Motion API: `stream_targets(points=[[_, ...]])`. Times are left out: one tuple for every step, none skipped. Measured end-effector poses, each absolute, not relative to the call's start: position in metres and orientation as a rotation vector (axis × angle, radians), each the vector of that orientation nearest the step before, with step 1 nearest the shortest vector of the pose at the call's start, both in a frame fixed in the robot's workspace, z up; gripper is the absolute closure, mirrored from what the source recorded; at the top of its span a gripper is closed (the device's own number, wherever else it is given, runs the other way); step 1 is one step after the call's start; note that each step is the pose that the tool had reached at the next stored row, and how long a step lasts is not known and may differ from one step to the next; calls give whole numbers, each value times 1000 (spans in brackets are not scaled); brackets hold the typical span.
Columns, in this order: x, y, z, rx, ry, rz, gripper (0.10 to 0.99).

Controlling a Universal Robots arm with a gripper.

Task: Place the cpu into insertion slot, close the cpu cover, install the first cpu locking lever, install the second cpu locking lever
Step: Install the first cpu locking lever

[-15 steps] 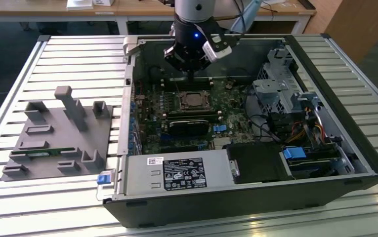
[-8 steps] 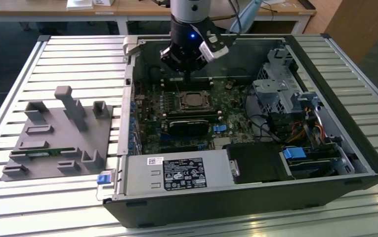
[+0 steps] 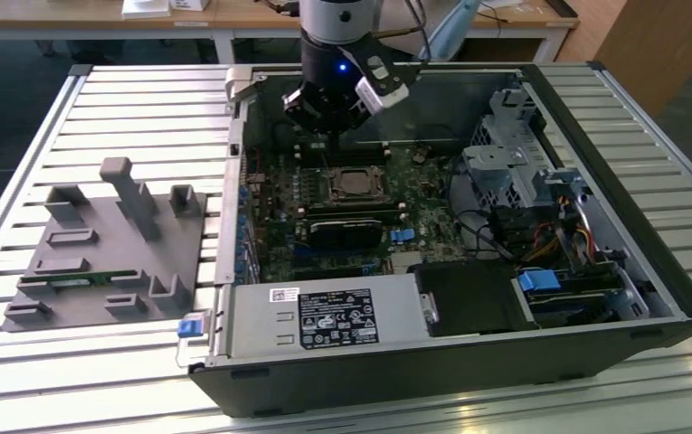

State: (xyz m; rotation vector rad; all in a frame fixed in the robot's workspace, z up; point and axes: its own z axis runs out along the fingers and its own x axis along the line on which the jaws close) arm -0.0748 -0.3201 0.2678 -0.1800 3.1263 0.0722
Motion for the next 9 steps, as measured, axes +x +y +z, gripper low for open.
stream_targets(points=[[-77, -320, 267, -180, 3126, 72, 980], [-78, -320, 267, -180, 3126, 72, 980], [-79, -320, 267, -180, 3126, 72, 980], [-81, -319, 266, -179, 3126, 72, 980], [-82, -319, 266, -177, 3126, 72, 980], [-83, -319, 265, -176, 3127, 72, 980], [-84, -319, 265, -174, 3127, 72, 980], [-85, -319, 265, -174, 3127, 72, 980], [-87, -318, 264, -174, 3127, 72, 980]])
